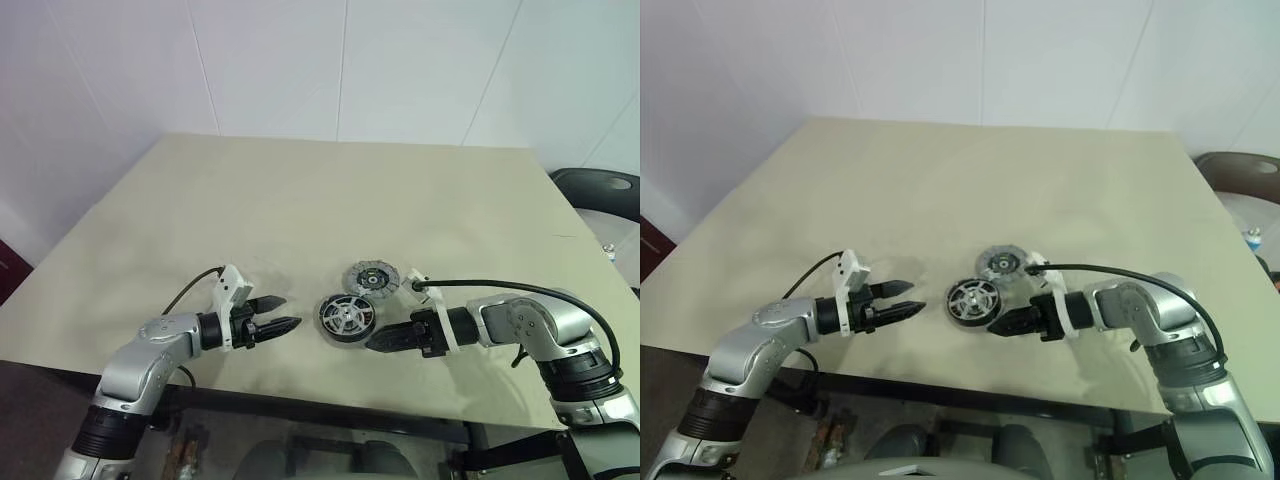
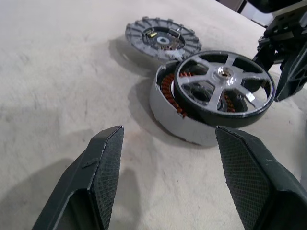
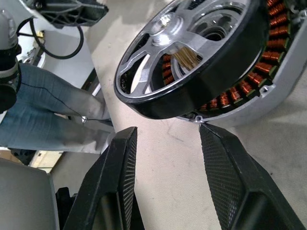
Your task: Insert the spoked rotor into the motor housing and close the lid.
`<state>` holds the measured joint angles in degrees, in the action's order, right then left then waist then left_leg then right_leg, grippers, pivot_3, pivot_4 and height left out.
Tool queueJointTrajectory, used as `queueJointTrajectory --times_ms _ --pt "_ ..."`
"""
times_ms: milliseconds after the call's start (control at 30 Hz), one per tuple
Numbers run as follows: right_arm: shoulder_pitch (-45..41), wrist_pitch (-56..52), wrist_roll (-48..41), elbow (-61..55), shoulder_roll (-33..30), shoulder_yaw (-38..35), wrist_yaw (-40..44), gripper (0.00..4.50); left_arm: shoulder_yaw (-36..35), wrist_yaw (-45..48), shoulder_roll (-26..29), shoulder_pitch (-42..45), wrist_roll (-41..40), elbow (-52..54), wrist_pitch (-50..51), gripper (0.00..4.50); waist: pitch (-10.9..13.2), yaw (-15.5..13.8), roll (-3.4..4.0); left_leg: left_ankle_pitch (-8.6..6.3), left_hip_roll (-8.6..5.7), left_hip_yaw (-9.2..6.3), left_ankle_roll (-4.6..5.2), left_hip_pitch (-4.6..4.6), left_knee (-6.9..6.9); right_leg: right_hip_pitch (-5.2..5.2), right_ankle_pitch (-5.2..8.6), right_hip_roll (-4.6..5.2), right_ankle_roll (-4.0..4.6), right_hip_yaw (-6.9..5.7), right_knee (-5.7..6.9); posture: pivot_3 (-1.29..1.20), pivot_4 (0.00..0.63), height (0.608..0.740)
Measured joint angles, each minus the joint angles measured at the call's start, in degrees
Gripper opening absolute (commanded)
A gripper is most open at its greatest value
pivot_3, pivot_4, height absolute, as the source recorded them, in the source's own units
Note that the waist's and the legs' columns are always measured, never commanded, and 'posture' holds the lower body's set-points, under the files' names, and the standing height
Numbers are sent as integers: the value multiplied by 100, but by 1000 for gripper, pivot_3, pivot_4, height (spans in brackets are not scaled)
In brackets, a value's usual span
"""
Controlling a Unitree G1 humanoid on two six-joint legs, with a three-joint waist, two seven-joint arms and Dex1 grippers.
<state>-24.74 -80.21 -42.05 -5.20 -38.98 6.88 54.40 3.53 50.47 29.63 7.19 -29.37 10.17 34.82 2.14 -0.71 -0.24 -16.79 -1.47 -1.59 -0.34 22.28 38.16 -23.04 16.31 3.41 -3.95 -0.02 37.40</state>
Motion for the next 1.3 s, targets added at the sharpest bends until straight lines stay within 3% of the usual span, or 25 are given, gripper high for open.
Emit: queueJointTrajectory --times_ms 433,533,633,833,1067,1300 --pt "-368 -1003 -883 362 -242 -846 233 2152 7 -91 -36 -50 -2 97 -1 3254 -1 -12 -2 0 1 -1 1 -1 0 3 -1 -3 -1 -1 1 0 0 740" --pt "-84 -998 -961 129 -300 -820 240 2714 6 -100 -37 -47 -2 121 4 3254 -1 -8 -2 -1 1 0 2 -1 1 5 -1 -3 -1 0 -1 0 0 740" --pt "39 -1081 -1015 5 -322 -778 165 3577 8 -106 -44 -45 -2 128 11 3254 -1 4 -2 0 1 0 2 -8 4 11 -1 -3 -2 0 3 0 0 740" --pt "126 -1193 -1007 -36 -131 -719 -244 3577 5 -162 -42 -22 -2 161 98 3254 -2 1 -3 0 2 0 2 -31 4 33 0 -6 -1 0 3 0 0 740" --pt "-324 -1196 -985 221 605 -778 -973 3577 6 -309 -116 30 -10 273 213 3254 -2 -1 -3 -1 2 0 2 -46 2 45 -1 -8 -1 1 3 0 0 740" --pt "-321 -1048 -807 222 519 -725 -1124 3577 18 -321 -148 -85 -6 347 208 3254 -2 -1 -3 -2 2 0 4 -46 2 47 0 -7 -1 1 -2 0 0 740"
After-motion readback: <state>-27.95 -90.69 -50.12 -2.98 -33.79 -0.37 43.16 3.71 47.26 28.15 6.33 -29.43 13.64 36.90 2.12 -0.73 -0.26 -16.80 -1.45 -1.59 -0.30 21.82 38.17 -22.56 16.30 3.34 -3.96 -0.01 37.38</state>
